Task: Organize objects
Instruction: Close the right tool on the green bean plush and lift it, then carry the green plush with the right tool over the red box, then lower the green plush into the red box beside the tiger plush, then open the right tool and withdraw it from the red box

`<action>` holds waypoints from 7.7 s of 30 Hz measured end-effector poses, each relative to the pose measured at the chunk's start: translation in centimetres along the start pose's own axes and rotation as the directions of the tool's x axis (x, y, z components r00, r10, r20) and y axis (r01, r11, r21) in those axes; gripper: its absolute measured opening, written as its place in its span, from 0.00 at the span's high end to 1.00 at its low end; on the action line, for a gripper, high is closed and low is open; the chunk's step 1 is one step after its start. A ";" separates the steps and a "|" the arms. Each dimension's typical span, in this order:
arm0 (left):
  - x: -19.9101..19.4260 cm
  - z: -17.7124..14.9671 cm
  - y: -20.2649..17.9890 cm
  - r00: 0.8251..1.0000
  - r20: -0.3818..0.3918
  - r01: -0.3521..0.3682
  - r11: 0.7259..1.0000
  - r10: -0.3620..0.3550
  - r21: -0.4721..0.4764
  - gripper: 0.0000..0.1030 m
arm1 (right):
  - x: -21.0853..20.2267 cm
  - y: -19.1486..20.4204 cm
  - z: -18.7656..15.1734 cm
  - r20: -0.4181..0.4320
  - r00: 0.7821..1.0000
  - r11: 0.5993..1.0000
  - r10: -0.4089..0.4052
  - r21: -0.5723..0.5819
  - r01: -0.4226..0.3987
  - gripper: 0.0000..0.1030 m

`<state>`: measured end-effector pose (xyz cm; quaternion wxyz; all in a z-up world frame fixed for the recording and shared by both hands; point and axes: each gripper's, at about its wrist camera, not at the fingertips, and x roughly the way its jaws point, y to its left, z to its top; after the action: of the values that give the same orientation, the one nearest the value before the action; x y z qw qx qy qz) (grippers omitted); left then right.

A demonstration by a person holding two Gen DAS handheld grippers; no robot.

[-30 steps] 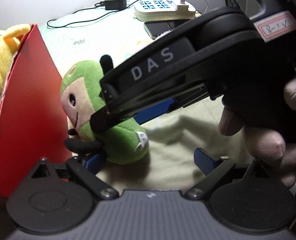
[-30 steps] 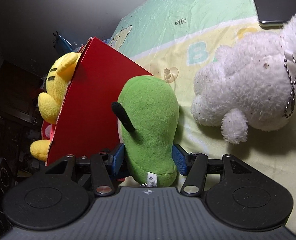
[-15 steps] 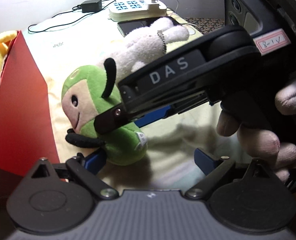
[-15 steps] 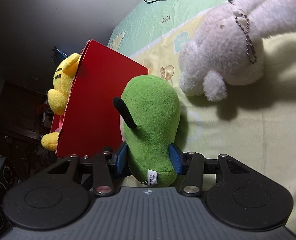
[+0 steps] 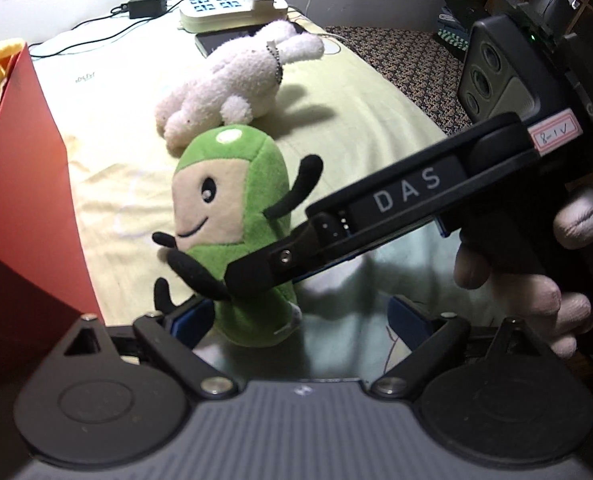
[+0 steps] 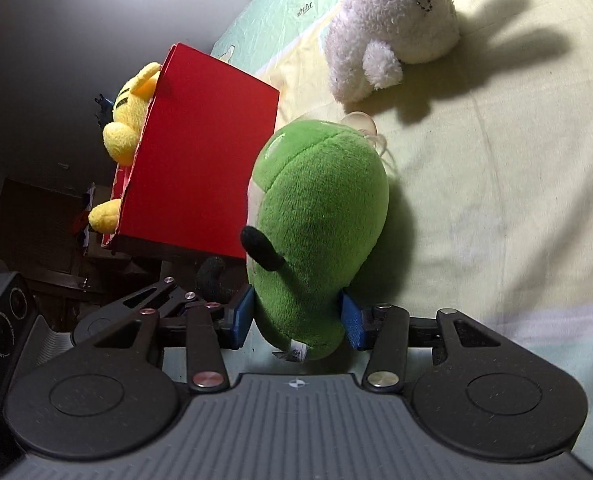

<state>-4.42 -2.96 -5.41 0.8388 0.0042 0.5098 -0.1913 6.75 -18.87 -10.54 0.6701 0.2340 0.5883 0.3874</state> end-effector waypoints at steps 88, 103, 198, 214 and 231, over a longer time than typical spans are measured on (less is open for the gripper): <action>-19.7 -2.1 15.6 0.876 0.464 -0.061 0.985 0.131 -0.164 0.18 | 3.5 22.0 0.2 0.314 0.922 0.923 0.227 -0.372 -0.101 0.41; -13.6 -2.0 21.0 0.945 0.309 -0.030 0.969 0.108 -0.245 0.18 | 9.4 20.2 2.5 0.251 0.965 0.956 0.081 -0.294 -0.004 0.40; -9.2 -0.7 20.5 0.961 0.083 -0.229 0.928 0.263 -0.292 0.00 | 9.6 20.1 0.4 0.353 0.936 0.954 -0.017 -0.275 0.121 0.52; -10.1 -0.8 19.2 0.933 0.085 -0.313 0.906 0.349 -0.284 0.00 | 8.4 19.9 -0.5 0.384 0.923 0.967 0.015 -0.241 0.085 0.52; -13.8 -2.3 16.8 0.910 0.105 -0.351 0.879 0.401 -0.322 0.00 | 6.1 20.1 -2.8 0.415 0.907 0.970 0.070 -0.241 0.035 0.51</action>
<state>-6.55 17.44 2.11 0.8909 -0.0382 0.4494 0.0545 -0.78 -2.57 0.65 0.8010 0.2337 0.3761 0.4030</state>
